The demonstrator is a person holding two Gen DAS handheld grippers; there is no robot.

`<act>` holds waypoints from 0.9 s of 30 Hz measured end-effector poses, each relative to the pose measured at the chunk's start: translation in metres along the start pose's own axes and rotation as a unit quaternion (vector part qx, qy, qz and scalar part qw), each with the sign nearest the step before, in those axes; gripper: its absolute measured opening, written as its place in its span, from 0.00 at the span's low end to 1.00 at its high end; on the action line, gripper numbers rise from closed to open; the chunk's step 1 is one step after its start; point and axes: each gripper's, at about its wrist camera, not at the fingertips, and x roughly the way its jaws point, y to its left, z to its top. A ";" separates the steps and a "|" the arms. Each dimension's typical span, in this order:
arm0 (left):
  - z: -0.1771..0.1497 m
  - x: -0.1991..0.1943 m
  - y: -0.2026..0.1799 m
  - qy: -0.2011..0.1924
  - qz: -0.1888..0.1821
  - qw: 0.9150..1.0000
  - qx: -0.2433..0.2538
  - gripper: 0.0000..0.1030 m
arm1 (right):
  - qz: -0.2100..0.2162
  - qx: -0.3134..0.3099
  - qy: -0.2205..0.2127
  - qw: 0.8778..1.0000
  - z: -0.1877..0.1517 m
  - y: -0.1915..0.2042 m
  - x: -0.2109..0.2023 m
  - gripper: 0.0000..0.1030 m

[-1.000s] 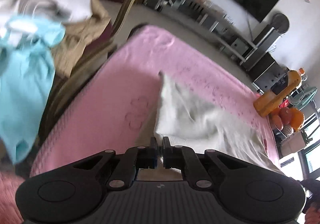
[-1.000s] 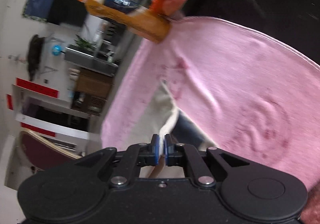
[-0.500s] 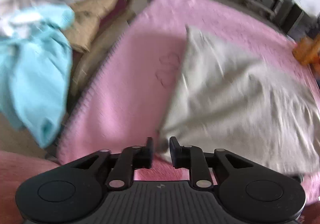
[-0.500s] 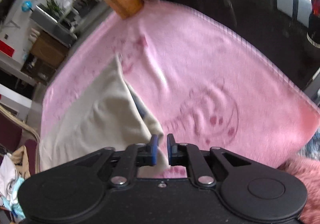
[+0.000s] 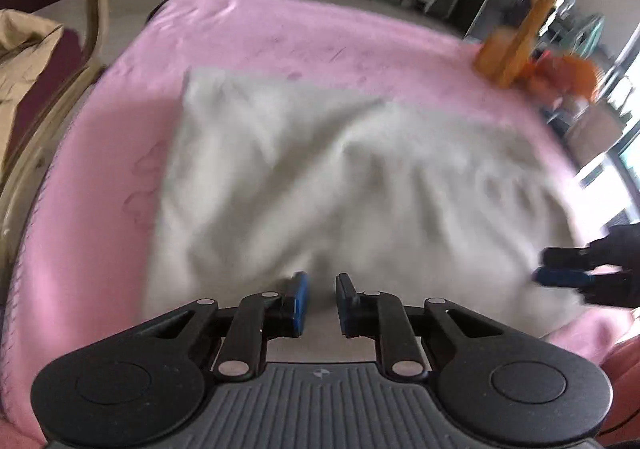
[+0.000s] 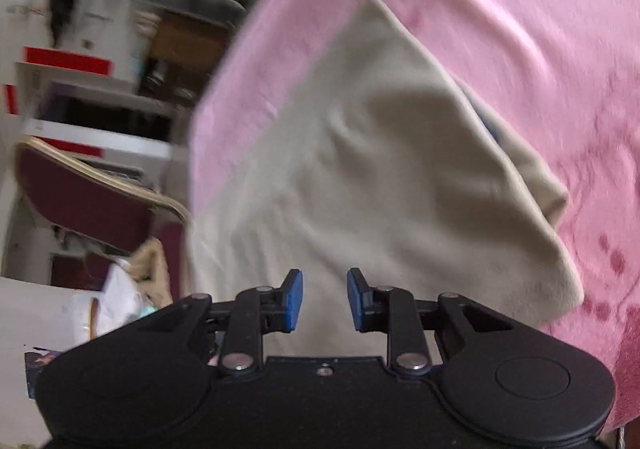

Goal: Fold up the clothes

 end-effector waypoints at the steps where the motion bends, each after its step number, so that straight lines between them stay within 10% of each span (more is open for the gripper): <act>1: -0.001 -0.002 0.009 -0.003 0.008 1.000 -0.015 0.17 | -0.009 0.015 -0.006 1.000 0.002 -0.008 -0.003 0.17; 6: -0.004 -0.014 0.063 -0.014 0.052 0.989 -0.136 0.11 | -0.013 0.176 -0.133 0.975 0.002 -0.072 -0.060 0.02; 10: -0.002 -0.038 0.077 -0.043 0.092 0.979 -0.176 0.07 | -0.052 0.202 -0.214 0.954 -0.007 -0.082 -0.094 0.09; 17: 0.034 -0.098 0.046 -0.157 0.081 0.981 -0.076 0.12 | 0.001 0.004 -0.225 0.974 0.004 0.011 -0.114 0.10; 27: 0.102 -0.069 0.000 -0.195 0.025 0.980 0.022 0.14 | 0.042 -0.185 -0.240 0.952 0.050 0.128 -0.094 0.11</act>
